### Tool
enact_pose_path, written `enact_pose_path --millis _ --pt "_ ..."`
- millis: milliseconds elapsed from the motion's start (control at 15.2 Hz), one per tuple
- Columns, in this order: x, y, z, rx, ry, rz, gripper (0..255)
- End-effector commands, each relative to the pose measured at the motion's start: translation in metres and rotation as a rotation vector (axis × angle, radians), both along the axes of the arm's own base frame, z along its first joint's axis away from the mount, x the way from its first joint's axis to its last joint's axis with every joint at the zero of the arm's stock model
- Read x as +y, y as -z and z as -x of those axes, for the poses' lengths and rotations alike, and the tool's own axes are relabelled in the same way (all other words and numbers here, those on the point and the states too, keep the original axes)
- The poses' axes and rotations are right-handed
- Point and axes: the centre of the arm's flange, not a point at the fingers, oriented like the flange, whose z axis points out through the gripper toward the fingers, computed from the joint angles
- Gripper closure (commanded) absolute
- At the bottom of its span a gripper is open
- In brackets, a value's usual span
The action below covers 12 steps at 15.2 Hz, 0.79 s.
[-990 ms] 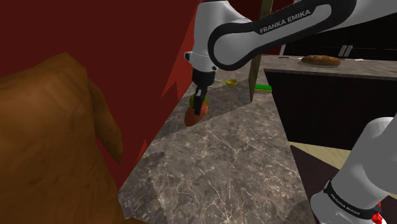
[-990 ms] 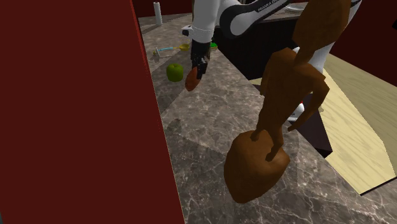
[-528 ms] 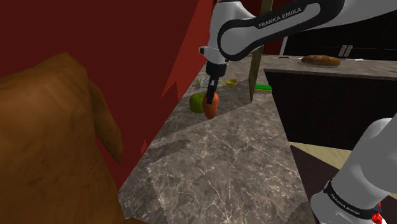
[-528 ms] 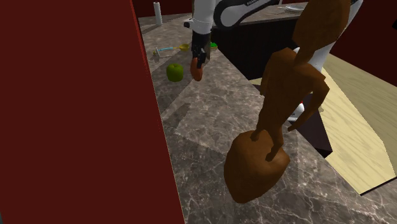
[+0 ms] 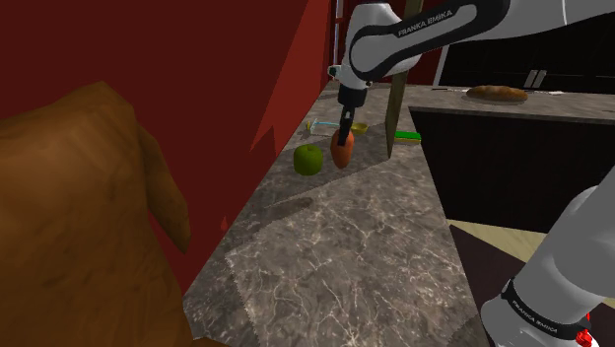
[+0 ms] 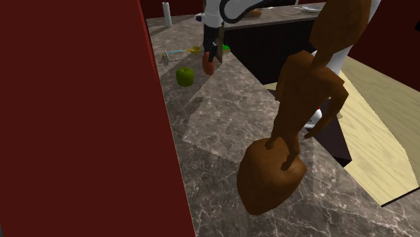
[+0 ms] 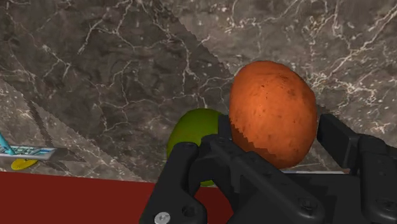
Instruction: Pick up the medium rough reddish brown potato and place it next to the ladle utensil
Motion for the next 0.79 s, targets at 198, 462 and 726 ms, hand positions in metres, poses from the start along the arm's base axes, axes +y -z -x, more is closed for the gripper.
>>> enact_pose_path --millis 198,462,726 --pt "-0.064 0.001 -0.019 0.0 -0.002 0.0 255" --pt "-0.114 0.0 -0.035 0.0 -0.002 0.0 255" --pt "-0.165 0.0 -0.05 0.0 -0.002 0.0 255"
